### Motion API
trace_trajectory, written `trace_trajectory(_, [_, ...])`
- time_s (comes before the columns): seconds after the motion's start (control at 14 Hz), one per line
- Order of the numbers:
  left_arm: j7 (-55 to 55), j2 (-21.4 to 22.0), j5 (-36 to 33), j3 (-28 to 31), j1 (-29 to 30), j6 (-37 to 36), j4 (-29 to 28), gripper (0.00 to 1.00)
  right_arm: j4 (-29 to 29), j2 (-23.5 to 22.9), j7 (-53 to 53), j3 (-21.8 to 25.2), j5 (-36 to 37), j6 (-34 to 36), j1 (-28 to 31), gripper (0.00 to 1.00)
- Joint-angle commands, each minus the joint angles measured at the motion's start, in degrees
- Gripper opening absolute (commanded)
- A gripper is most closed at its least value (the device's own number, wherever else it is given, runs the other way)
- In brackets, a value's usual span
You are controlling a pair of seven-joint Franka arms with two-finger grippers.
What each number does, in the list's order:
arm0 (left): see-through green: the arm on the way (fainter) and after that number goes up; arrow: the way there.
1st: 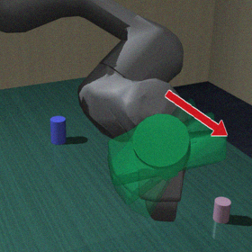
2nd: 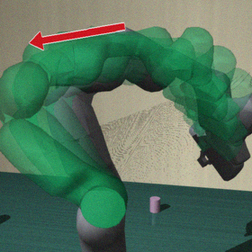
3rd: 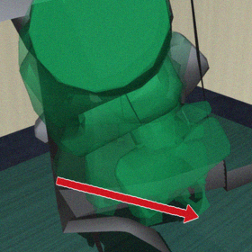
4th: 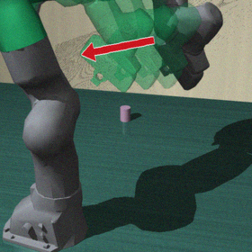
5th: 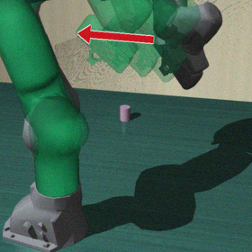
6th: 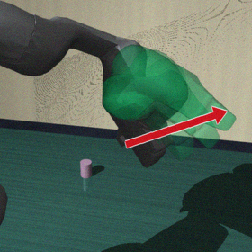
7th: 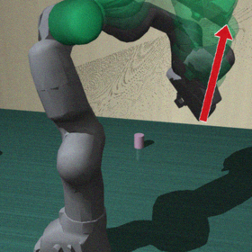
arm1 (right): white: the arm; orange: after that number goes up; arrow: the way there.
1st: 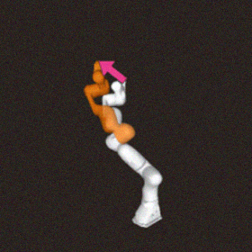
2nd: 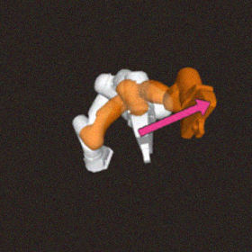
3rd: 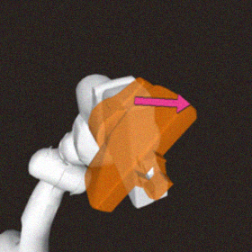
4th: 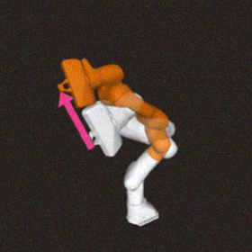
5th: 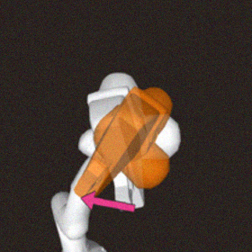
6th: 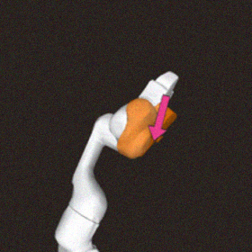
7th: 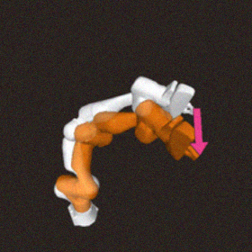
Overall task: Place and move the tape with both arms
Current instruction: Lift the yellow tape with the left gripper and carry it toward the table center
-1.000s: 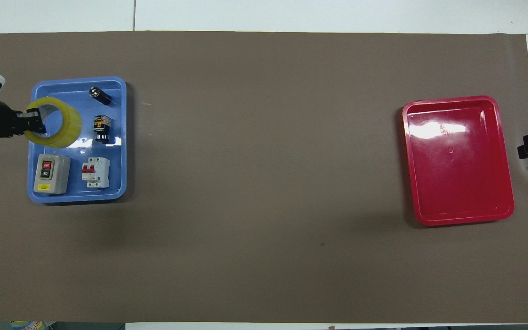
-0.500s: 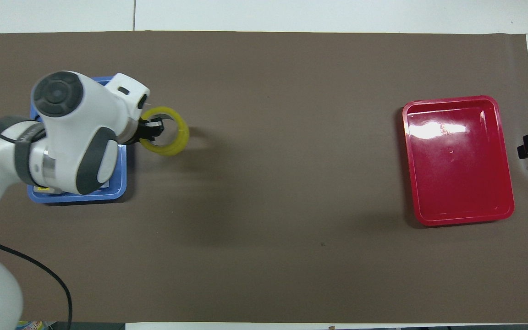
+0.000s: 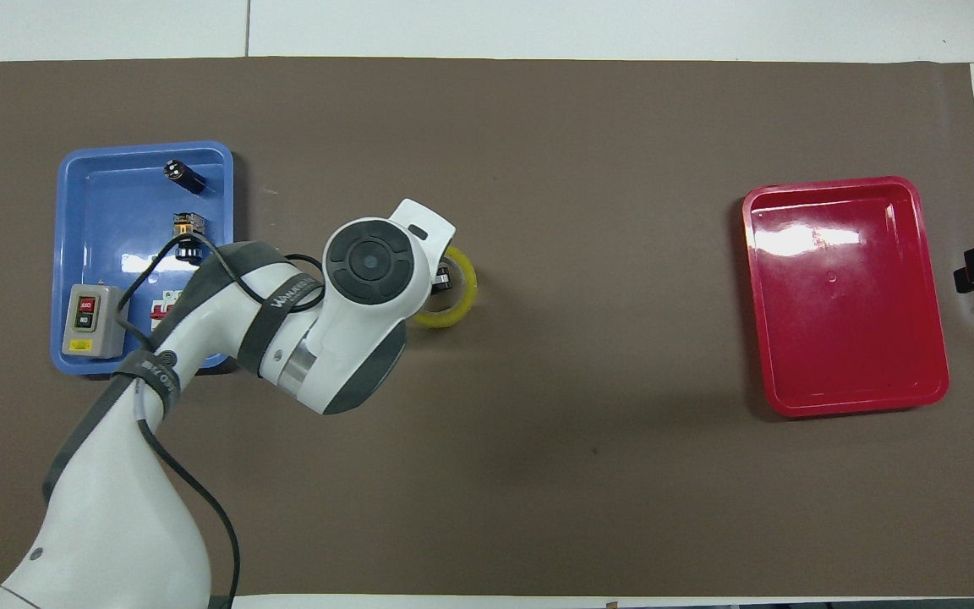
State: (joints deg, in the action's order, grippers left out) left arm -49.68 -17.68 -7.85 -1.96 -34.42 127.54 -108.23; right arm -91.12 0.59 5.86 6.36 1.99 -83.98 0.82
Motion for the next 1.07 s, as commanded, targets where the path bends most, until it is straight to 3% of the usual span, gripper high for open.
trace_trajectory(0.0, [-3.23, -3.76, -1.64, 0.90, -3.89, 1.13, 4.68, 0.00, -0.64, 0.64, 1.09, -0.12, -0.76, -0.57, 0.23, 1.00])
trace_trajectory(0.29, [-5.17, -7.80, -1.29, 0.82, -7.68, 1.57, 8.81, 0.00, -0.64, 0.73, 1.09, -0.21, -0.76, -0.57, 0.23, 1.00])
trace_trajectory(0.64, [-5.43, -8.25, -0.85, 0.55, -9.00, 4.73, 7.33, 0.00, -0.64, 0.73, 1.09, -0.21, -0.76, -0.57, 0.23, 1.00])
trace_trajectory(0.71, [-6.30, -8.25, -0.85, 0.55, -9.09, 4.65, 7.24, 0.05, -0.64, 0.73, 1.09, -0.21, -0.76, -0.57, 0.15, 1.00])
trace_trajectory(0.86, [-5.70, -8.25, -0.85, 0.64, -9.00, 4.74, 7.33, 0.29, -0.73, 0.73, 1.09, -0.21, -0.76, -0.57, 0.14, 1.00])
trace_trajectory(1.0, [-5.61, -7.46, -0.85, 0.64, -8.56, 4.13, 7.24, 0.43, -0.73, 0.73, 0.91, -0.21, -0.76, -0.57, 0.14, 1.00])
